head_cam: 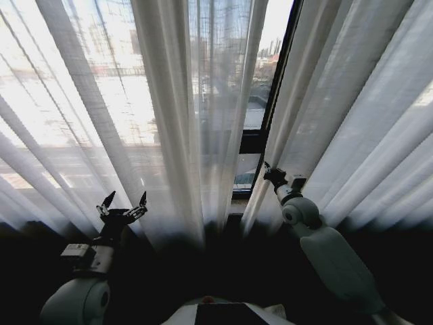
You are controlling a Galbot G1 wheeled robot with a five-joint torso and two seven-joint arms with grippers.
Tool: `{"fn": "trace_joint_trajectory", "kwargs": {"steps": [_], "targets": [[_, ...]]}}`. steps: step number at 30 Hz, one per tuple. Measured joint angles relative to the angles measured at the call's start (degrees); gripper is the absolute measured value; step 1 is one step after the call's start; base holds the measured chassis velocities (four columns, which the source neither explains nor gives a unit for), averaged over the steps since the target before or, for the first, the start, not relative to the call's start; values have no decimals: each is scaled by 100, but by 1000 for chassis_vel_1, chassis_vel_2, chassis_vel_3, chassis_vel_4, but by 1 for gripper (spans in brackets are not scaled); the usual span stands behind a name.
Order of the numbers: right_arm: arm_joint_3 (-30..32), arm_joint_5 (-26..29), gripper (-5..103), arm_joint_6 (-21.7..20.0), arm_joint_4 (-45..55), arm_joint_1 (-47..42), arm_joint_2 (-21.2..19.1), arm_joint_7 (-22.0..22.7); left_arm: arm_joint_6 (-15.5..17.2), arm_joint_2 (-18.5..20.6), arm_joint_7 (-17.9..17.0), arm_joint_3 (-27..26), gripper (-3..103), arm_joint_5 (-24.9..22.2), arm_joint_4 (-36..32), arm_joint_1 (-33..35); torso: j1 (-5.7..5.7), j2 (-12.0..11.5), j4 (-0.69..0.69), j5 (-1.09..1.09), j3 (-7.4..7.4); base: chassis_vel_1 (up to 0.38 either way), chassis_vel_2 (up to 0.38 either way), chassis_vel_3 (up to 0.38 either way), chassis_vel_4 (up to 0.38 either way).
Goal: Open the curtains by pulling them apart, changing their state from closed to fully open.
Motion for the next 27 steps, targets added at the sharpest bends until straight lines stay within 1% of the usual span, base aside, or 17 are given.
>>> {"fn": "trace_joint_trajectory", "kwargs": {"steps": [13, 22, 27], "targets": [[112, 120, 0, -10, 330, 66, -94, -11, 1, -12, -1, 36, 100, 87, 0, 20, 0, 0, 0, 0, 0, 0, 0, 0, 0], [110, 120, 0, -40, 313, 70, -91, -209, 13, -84, 0, 80, 100, 197, 0, -5, 0, 0, 0, 0, 0, 0, 0, 0, 0], [112, 120, 0, -40, 282, 57, -80, -243, 16, -95, 0, 80, 100, 224, 0, -2, 0, 0, 0, 0, 0, 0, 0, 0, 0]]}}
